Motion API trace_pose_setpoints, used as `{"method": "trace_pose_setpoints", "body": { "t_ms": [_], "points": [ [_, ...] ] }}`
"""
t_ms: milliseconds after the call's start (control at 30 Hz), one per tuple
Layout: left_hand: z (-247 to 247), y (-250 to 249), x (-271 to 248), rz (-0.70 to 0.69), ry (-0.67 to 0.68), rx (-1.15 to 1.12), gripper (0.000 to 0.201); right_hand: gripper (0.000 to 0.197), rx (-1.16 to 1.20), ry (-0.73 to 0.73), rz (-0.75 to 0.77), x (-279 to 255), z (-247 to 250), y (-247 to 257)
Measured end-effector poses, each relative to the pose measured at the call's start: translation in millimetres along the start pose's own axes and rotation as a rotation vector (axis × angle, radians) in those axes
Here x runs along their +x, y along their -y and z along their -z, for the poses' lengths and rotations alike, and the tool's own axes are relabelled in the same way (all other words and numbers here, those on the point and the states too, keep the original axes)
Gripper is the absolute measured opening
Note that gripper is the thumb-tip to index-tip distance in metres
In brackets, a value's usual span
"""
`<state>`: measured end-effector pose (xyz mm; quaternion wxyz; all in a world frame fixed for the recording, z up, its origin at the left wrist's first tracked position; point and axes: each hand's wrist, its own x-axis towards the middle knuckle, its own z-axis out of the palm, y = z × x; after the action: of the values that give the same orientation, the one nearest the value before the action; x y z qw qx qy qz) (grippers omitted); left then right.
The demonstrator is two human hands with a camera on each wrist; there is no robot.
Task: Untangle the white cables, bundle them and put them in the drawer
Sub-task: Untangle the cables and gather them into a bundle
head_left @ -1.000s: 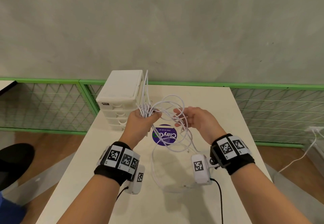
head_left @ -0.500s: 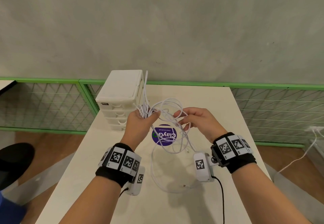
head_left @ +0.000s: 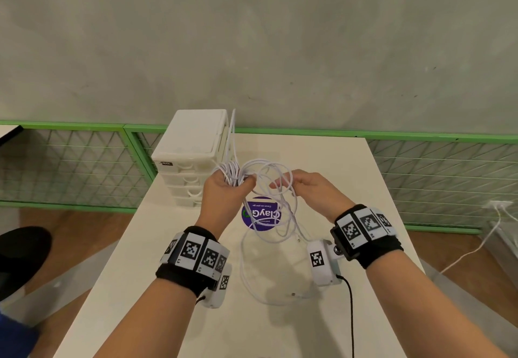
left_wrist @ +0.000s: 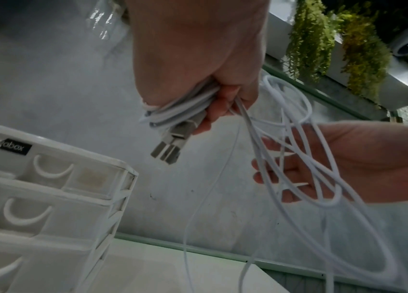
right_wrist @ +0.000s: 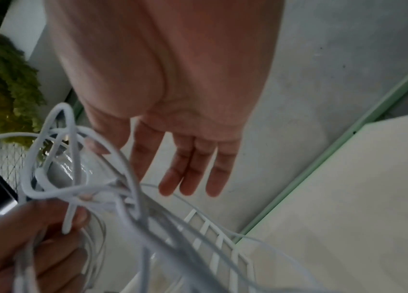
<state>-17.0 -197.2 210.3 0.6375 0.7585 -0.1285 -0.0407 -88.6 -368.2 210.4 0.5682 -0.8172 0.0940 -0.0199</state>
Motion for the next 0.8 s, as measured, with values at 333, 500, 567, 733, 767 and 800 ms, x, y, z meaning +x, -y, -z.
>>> {"method": "trace_pose_setpoints", "body": {
  "t_ms": [333, 500, 567, 733, 767, 800],
  "points": [
    [7, 6, 8, -0.074, 0.111, 0.288, 0.041, 0.021, 0.244, 0.02, 0.039, -3, -7, -5],
    [19, 7, 16, -0.161, 0.202, 0.695, 0.024, 0.013, 0.075, -0.124, 0.064, -5, 13, -12],
    [23, 6, 19, -0.197, 0.195, 0.827, 0.012, 0.018, -0.046, -0.23, 0.086, -3, 19, -21],
    [31, 10, 26, -0.257, 0.153, 0.937, 0.008, 0.028, -0.302, -0.689, 0.118, 0, 38, -33],
    [33, 12, 27, -0.256, 0.148, 0.943, 0.008, 0.026, -0.318, -0.758, 0.1, -2, 43, -35],
    [36, 13, 28, -0.248, 0.138, 0.942, 0.007, 0.025, -0.303, -0.828, 0.067, -5, 49, -36]
  ]
}}
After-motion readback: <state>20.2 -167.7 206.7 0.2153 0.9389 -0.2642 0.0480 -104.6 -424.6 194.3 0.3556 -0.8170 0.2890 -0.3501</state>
